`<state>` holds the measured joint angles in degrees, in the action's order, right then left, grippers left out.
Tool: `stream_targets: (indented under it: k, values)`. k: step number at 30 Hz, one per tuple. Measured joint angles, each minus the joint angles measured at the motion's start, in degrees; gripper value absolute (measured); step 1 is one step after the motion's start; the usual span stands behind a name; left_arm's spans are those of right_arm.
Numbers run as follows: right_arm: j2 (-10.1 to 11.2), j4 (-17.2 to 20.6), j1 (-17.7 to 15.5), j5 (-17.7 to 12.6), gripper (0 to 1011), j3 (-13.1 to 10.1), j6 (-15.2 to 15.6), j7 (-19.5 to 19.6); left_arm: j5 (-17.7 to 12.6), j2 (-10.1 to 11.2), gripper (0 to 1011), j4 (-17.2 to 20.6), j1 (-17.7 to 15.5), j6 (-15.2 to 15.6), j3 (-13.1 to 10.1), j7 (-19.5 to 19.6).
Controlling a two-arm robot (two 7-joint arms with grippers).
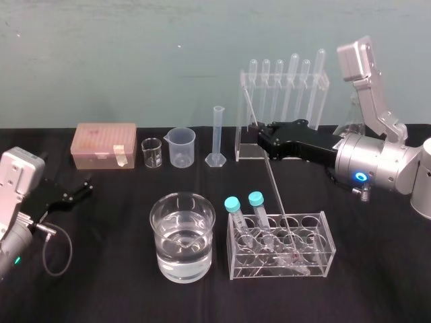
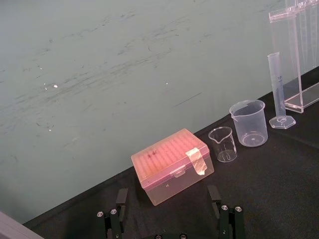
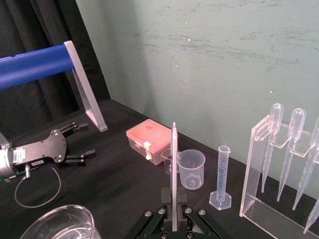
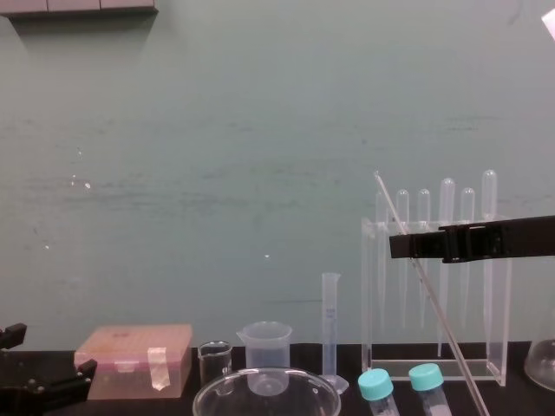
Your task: Hold the thermometer with one hand and immerse one end into the beaker, then reinsert it into the test tube rack.
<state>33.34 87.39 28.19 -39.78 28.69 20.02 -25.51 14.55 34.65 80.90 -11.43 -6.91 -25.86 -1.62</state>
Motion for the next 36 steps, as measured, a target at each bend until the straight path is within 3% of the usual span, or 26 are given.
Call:
stream_targets:
  k: [8, 15, 24, 31, 36]
  values:
    - [0.0, 0.3, -0.8, -0.4, 56, -0.3, -1.3, 0.0, 0.0, 0.0, 1008, 0.0, 0.0, 0.0, 0.0, 0.0]
    - [0.8, 2.4, -4.5, -0.1, 56, -2.6, -8.8, -0.6, 0.0, 0.0, 1008, 0.0, 0.0, 0.0, 0.0, 0.0]
    - [1.4, 4.6, -11.5, -4.0, 56, -7.9, -18.0, -3.7, 0.0, 0.0, 1008, 0.0, 0.0, 0.0, 0.0, 0.0]
    - [1.9, 6.1, -13.0, -4.9, 56, -10.2, -20.5, -4.9, 0.0, 0.0, 1008, 0.0, 0.0, 0.0, 0.0, 0.0]
    - [2.3, 7.2, -11.0, -6.9, 56, -11.7, -20.7, -7.1, 0.0, 0.0, 1008, 0.0, 0.0, 0.0, 0.0, 0.0]
